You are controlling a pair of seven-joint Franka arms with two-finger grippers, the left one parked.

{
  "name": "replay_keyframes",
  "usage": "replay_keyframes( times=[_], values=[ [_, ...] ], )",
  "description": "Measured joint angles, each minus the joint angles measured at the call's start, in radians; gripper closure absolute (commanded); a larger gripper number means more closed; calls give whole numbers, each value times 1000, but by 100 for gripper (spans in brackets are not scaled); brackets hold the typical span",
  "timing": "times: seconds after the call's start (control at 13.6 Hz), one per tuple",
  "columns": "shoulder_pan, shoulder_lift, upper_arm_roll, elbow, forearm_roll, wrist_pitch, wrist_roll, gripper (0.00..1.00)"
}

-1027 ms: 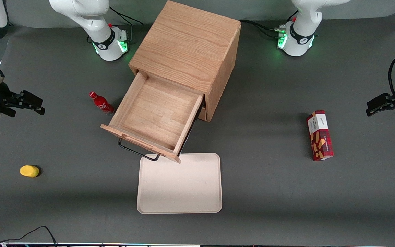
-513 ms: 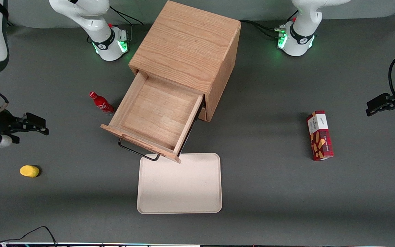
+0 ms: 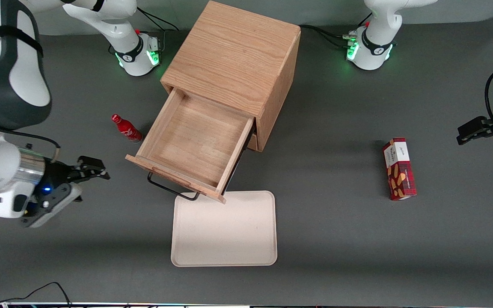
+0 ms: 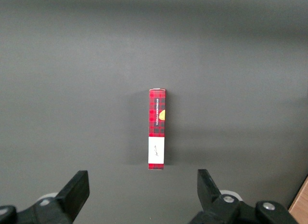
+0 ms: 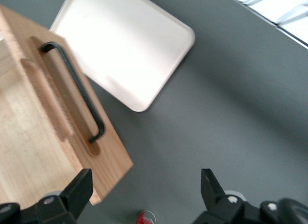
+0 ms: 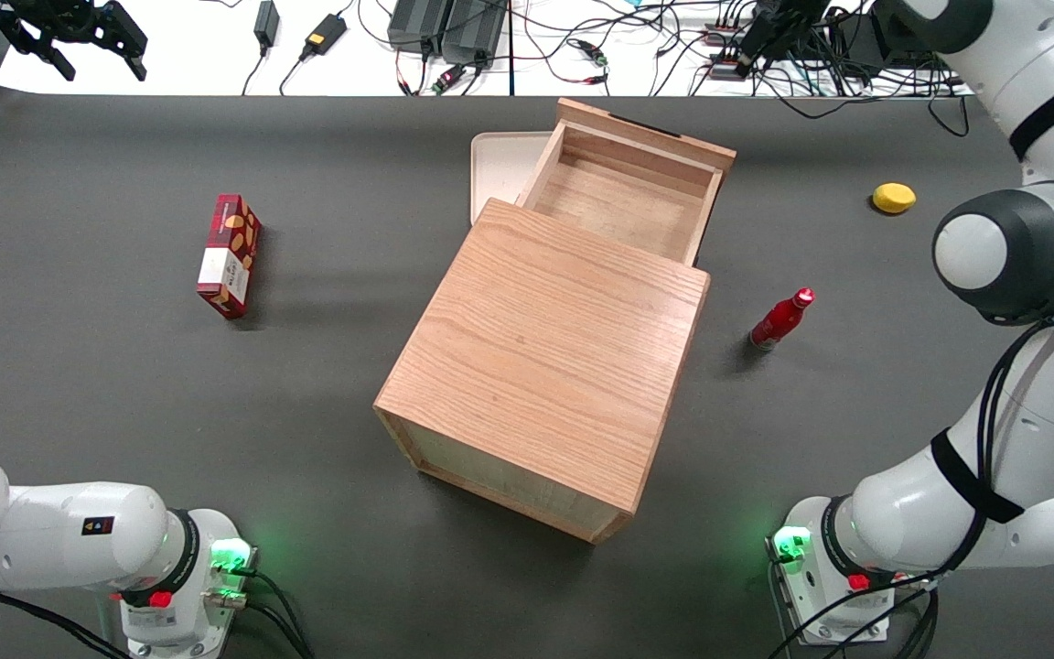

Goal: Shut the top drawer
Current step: 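Move the right gripper toward the front of the open wooden drawer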

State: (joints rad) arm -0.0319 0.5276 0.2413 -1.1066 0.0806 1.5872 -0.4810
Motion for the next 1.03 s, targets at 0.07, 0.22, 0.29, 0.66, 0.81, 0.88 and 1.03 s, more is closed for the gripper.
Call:
replay_keyframes(
  times=[0.07,0.22,0.29,0.66,0.81,0.88,1.03],
  values=[
    [0,17,16,3,0,0,-27,0],
    [0,63,41,29,2,0,-89,0],
    [0,92,54,52,3,0,-109,0],
    [14,216,119,118,5,0,-156,0],
    [20,239,119,127,5,0,-176,0],
    [20,246,119,128,5,0,-181,0],
    [22,253,120,128,5,0,-183,0]
  ],
)
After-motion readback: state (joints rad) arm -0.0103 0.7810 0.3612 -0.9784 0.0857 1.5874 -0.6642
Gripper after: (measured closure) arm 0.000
